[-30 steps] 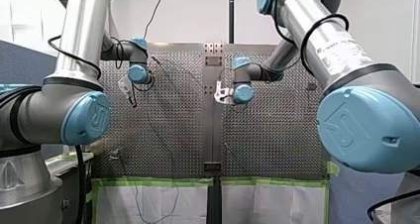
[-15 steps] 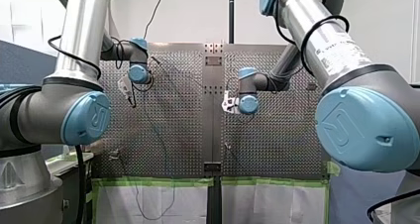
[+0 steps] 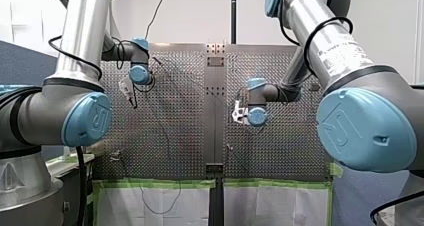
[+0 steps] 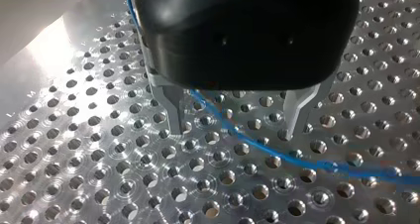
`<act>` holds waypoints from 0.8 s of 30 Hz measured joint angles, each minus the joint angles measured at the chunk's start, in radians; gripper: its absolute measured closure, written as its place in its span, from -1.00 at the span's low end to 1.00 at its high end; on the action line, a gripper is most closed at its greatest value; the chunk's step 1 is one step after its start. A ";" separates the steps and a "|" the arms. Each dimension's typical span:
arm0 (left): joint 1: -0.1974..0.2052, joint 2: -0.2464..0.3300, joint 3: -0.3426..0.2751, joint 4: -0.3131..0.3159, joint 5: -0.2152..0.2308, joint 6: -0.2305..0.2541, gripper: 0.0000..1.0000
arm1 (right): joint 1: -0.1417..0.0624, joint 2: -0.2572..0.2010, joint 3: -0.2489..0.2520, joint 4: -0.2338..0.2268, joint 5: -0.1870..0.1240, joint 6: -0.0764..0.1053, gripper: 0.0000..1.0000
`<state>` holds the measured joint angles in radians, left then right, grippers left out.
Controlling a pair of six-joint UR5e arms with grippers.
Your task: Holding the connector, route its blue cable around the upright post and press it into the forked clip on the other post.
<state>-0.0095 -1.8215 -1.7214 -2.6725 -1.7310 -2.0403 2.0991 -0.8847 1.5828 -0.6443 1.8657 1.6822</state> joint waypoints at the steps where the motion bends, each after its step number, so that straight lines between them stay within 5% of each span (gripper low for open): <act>1: 0.000 0.000 0.000 0.000 0.000 0.000 -1.00 | -0.003 0.000 0.007 -0.007 0.002 0.003 1.00; 12: -0.004 0.000 0.000 -0.011 0.000 0.003 -1.00 | -0.026 0.034 0.092 -0.092 0.040 0.009 1.00; 18: -0.004 0.000 0.000 -0.012 -0.003 0.003 -1.00 | -0.022 0.083 0.143 -0.143 0.078 0.018 1.00; 24: -0.004 0.000 0.000 -0.012 -0.005 0.003 -1.00 | -0.009 0.141 0.201 -0.200 0.085 0.017 1.00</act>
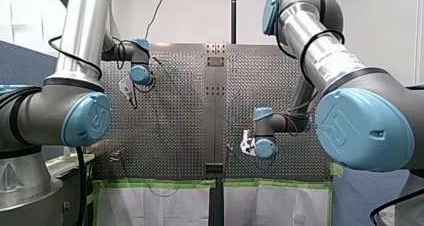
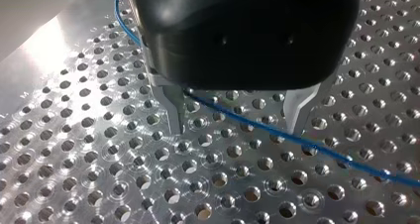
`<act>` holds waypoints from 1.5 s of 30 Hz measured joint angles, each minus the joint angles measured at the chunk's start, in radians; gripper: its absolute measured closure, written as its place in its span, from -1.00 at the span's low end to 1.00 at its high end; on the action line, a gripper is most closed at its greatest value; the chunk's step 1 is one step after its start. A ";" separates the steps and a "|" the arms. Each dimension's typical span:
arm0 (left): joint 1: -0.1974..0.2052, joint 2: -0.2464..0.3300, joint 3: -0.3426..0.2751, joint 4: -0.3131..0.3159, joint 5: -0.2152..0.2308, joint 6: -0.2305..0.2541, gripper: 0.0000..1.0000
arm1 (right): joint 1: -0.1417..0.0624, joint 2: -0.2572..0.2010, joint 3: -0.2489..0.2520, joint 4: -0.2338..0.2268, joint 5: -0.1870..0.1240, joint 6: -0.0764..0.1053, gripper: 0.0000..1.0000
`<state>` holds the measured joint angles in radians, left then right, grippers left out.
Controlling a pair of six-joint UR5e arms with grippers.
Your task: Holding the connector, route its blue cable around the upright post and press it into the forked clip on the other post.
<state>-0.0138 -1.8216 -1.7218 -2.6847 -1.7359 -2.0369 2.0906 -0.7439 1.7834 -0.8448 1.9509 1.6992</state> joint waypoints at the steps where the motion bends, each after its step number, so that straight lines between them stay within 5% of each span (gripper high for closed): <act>1: 0.000 0.000 0.000 0.000 -0.001 0.000 -1.00 | 0.002 0.009 0.009 -0.009 -0.001 -0.001 1.00; 12: 0.000 0.000 0.000 -0.004 -0.005 0.004 -1.00 | 0.029 0.107 0.107 -0.107 -0.021 -0.014 1.00; 27: 0.000 0.000 0.000 -0.005 -0.007 0.004 -1.00 | 0.022 0.237 0.233 -0.237 -0.024 -0.012 1.00; 45: 0.000 0.000 0.000 -0.010 -0.008 0.008 -1.00 | -0.004 0.386 0.177 -0.385 -0.024 -0.011 1.00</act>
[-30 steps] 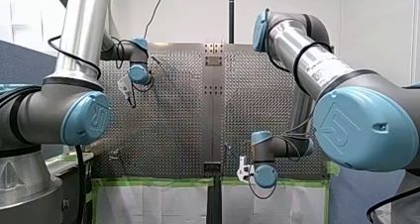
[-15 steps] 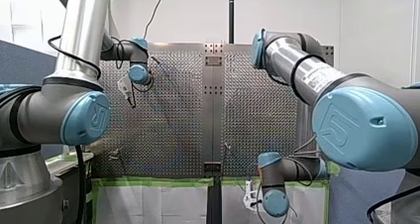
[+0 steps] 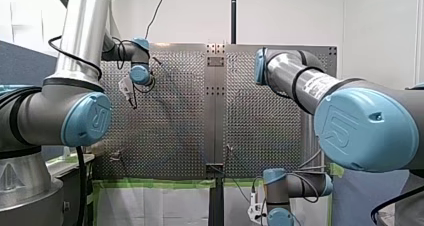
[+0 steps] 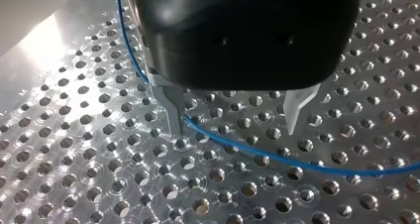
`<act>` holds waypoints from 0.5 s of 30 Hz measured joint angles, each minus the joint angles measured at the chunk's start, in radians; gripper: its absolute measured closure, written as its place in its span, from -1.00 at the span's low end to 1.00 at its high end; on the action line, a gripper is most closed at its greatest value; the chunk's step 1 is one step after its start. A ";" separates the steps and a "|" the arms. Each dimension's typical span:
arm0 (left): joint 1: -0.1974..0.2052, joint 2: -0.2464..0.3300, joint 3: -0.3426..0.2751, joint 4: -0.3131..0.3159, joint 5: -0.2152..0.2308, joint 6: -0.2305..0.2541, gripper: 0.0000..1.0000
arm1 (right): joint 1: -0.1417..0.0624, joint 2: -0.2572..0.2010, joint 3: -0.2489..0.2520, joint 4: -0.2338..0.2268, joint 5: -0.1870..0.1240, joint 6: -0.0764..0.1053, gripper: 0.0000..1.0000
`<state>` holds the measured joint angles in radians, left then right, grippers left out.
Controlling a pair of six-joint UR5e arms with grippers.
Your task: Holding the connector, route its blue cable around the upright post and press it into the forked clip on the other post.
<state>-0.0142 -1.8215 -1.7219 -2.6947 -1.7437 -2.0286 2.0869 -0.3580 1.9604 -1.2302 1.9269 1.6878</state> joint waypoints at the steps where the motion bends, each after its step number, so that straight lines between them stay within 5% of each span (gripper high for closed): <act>1: 0.000 0.000 0.000 -0.001 0.000 0.001 -1.00 | -0.002 0.008 -0.003 -0.007 0.000 0.000 1.00; 7: 0.000 0.000 0.000 -0.006 -0.011 0.011 -1.00 | -0.017 0.013 -0.011 -0.031 -0.016 0.001 1.00; 15: 0.000 0.000 0.000 -0.010 -0.016 0.016 -1.00 | -0.034 -0.045 -0.011 -0.001 -0.061 -0.003 1.00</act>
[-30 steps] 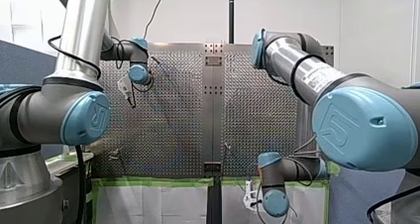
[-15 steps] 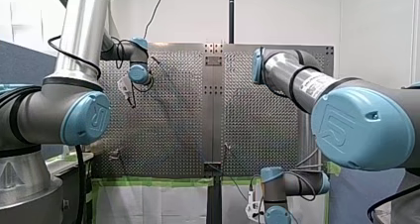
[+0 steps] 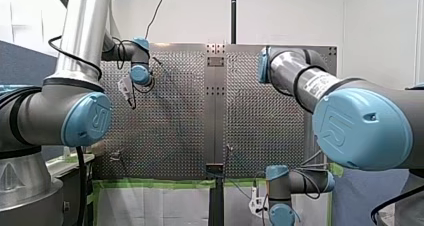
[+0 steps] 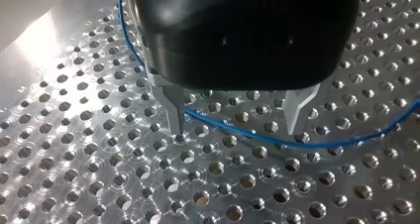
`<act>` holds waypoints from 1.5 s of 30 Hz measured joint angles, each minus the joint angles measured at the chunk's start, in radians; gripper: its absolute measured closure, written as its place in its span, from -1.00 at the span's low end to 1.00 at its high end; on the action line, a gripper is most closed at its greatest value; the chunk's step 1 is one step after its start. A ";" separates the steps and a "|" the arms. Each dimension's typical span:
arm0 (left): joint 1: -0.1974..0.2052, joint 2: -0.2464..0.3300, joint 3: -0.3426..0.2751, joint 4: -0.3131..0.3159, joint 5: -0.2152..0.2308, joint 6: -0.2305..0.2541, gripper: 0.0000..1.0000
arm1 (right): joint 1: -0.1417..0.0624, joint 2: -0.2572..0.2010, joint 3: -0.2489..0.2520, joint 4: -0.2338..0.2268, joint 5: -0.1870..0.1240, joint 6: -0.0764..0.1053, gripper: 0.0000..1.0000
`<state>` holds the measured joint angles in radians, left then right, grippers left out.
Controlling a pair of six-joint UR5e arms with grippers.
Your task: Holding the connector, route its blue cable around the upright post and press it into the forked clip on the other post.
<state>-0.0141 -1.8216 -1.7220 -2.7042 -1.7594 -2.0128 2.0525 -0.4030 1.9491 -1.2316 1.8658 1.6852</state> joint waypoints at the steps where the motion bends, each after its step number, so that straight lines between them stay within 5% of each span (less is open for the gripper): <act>1: 0.000 0.000 0.000 0.000 -0.001 0.000 -1.00 | -0.002 -0.008 0.000 0.006 -0.005 0.000 1.00; 11: 0.000 0.000 0.000 -0.003 -0.005 0.003 -1.00 | -0.036 -0.097 -0.001 0.057 -0.081 -0.007 1.00; 31: 0.000 0.000 0.000 -0.021 -0.044 0.034 -1.00 | -0.127 -0.275 0.000 0.102 -0.250 -0.079 1.00; 39: 0.000 0.000 0.000 -0.030 -0.057 0.044 -1.00 | -0.151 -0.294 0.003 0.135 -0.302 -0.121 1.00; 45: 0.000 0.000 0.000 -0.040 -0.072 0.057 -1.00 | -0.157 -0.294 0.003 0.151 -0.310 -0.139 1.00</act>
<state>-0.0142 -1.8218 -1.7219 -2.7439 -1.8316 -1.9559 1.8953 -0.6968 1.9521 -1.0804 1.5560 1.5464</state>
